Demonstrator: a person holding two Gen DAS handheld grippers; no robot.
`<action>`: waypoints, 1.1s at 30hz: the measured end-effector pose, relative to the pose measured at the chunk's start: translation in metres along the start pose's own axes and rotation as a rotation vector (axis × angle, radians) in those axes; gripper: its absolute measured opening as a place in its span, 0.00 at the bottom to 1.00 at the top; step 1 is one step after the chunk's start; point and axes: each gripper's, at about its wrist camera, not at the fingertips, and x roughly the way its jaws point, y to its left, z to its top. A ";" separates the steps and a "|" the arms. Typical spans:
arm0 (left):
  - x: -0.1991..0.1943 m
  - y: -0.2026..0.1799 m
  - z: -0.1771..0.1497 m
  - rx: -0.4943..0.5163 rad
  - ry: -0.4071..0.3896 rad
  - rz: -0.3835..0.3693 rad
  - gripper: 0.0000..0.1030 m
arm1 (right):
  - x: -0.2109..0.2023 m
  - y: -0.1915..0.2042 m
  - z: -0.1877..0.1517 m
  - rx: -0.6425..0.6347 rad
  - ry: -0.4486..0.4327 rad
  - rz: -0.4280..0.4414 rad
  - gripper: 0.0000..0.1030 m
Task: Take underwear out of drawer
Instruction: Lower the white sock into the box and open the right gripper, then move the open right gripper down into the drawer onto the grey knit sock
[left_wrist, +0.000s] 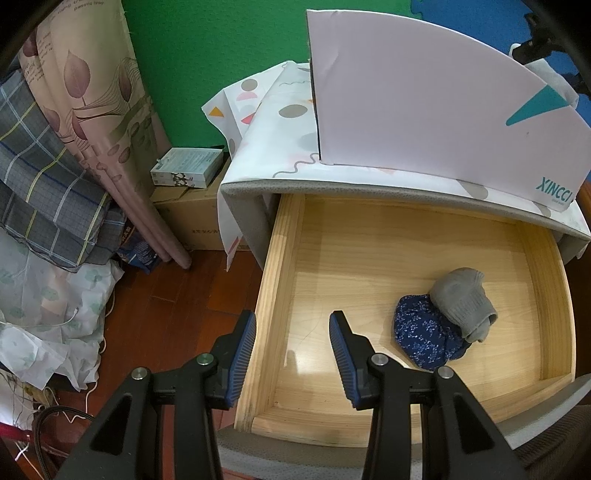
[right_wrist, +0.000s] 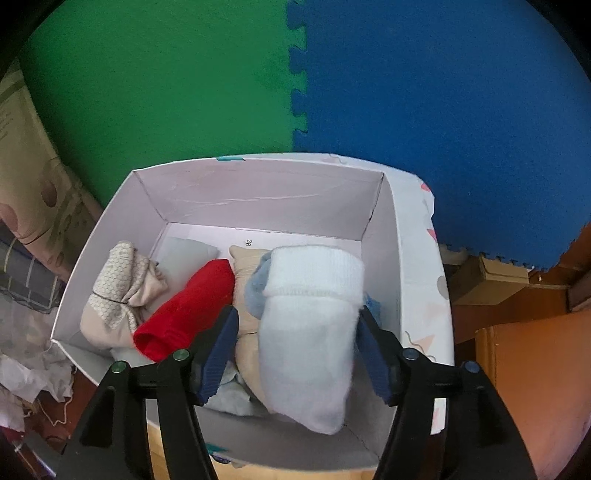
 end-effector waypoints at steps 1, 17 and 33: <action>0.001 0.000 0.001 0.000 0.000 0.001 0.41 | -0.002 0.001 0.000 -0.004 -0.003 0.001 0.62; 0.001 0.000 -0.001 0.004 0.005 0.003 0.41 | -0.061 0.019 -0.024 -0.100 -0.031 0.033 0.66; 0.001 0.009 -0.001 -0.024 0.009 -0.016 0.41 | -0.024 0.031 -0.138 -0.166 0.122 0.111 0.64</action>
